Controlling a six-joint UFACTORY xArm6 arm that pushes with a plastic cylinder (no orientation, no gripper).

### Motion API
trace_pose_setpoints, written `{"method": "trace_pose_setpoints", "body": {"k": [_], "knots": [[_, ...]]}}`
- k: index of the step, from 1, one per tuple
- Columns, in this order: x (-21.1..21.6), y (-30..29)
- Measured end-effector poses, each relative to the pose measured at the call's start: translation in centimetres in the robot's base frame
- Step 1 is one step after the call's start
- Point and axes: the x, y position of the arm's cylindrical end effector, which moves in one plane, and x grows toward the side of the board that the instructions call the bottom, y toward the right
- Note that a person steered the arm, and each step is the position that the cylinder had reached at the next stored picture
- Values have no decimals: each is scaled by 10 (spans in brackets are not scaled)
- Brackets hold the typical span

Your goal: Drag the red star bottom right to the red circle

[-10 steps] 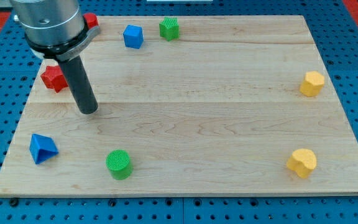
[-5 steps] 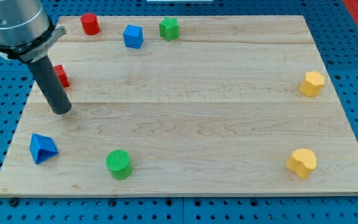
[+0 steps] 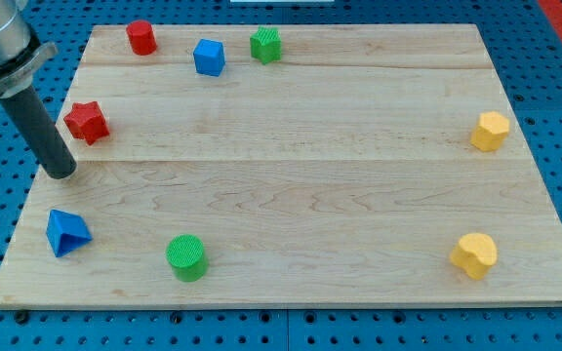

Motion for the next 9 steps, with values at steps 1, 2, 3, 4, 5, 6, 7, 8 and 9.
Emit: {"method": "trace_pose_setpoints", "body": {"k": [1,2,3,4,5,6,7,8,9], "knots": [[0,-8],[0,-15],[0,-22],[0,-28],[1,-33],[1,-38],[1,-43],[0,-46],[-1,-47]]}}
